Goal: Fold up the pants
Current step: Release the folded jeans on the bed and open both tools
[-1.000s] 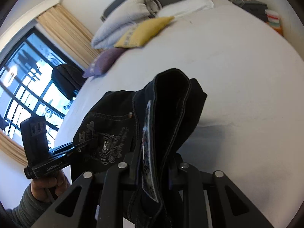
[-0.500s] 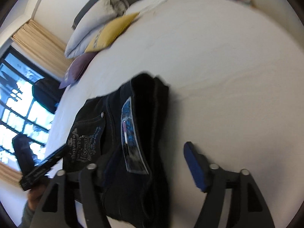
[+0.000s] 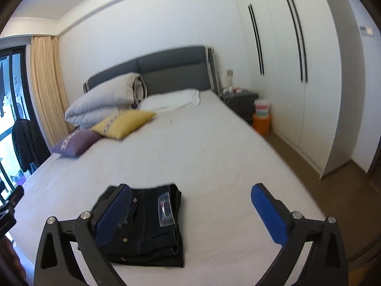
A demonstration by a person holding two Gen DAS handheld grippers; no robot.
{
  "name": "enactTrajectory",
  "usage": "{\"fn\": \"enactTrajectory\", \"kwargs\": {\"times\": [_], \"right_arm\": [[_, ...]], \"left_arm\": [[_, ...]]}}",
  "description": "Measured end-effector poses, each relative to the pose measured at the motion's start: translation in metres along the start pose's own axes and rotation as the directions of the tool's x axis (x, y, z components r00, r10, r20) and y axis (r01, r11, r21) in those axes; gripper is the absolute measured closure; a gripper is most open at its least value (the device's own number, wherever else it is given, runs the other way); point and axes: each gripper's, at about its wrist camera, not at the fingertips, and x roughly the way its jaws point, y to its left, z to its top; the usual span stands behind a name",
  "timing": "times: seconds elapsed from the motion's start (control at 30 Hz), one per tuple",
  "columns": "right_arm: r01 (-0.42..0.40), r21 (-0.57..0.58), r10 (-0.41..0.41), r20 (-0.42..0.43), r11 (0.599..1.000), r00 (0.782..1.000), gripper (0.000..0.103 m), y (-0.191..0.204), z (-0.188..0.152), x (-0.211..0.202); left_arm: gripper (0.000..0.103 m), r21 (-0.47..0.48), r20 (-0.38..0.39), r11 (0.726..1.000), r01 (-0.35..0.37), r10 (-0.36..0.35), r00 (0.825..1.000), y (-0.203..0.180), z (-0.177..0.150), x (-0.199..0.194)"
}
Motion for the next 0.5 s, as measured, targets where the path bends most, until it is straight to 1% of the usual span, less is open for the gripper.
{"fn": "enactTrajectory", "kwargs": {"times": [0.03,0.07,0.1,0.17,0.2,0.23,0.27,0.3,0.33,0.4,0.5], "right_arm": [[-0.004,-0.002,0.004,0.013,1.000,1.000,0.000,0.002,0.006,-0.012],[-0.008,-0.008,0.008,0.020,1.000,1.000,0.000,0.004,0.009,-0.019],[-0.013,-0.018,0.013,0.020,1.000,1.000,0.000,0.008,0.012,-0.026],[-0.023,-0.048,0.023,0.007,0.999,1.000,0.000,0.018,0.015,-0.038],[-0.036,-0.064,0.036,-0.001,0.997,0.999,0.000,0.023,0.015,-0.044],[-0.053,-0.087,0.053,-0.008,0.995,0.999,0.000,0.028,0.015,-0.051],[-0.048,-0.105,0.047,-0.011,0.993,0.999,0.000,0.033,0.015,-0.055],[-0.037,-0.120,0.035,-0.018,0.992,0.999,0.000,0.038,0.014,-0.058],[-0.020,-0.136,0.015,-0.035,0.991,0.999,0.000,0.042,0.013,-0.063],[-0.008,-0.134,-0.001,-0.065,0.991,0.998,0.000,0.046,0.013,-0.066],[-0.001,-0.105,-0.009,-0.094,0.995,0.996,0.000,0.045,0.010,-0.072]], "left_arm": [[0.000,-0.020,-0.004,0.999,0.049,-0.049,0.999,0.002,0.002,-0.011],[0.000,-0.012,-0.028,0.996,0.083,-0.084,0.996,0.001,0.002,-0.017],[0.000,0.018,-0.078,0.995,0.099,-0.098,0.992,-0.002,0.001,-0.018],[0.000,0.041,-0.153,0.994,0.099,-0.092,0.984,-0.004,-0.001,-0.014],[0.000,0.019,-0.195,0.995,0.098,-0.093,0.976,-0.001,-0.004,-0.011],[0.000,-0.003,-0.213,0.996,0.092,-0.090,0.973,0.002,-0.005,-0.011],[0.000,-0.024,-0.243,0.997,0.076,-0.080,0.967,0.004,-0.008,-0.009],[0.000,-0.042,-0.303,0.998,0.053,-0.064,0.951,0.003,-0.012,-0.003],[0.000,-0.057,-0.337,0.997,0.048,-0.065,0.939,0.003,-0.015,0.000],[0.000,-0.095,-0.381,0.995,0.041,-0.075,0.922,0.001,-0.020,0.002],[0.000,-0.102,-0.409,0.993,0.056,-0.093,0.908,-0.007,-0.033,0.004]]}}
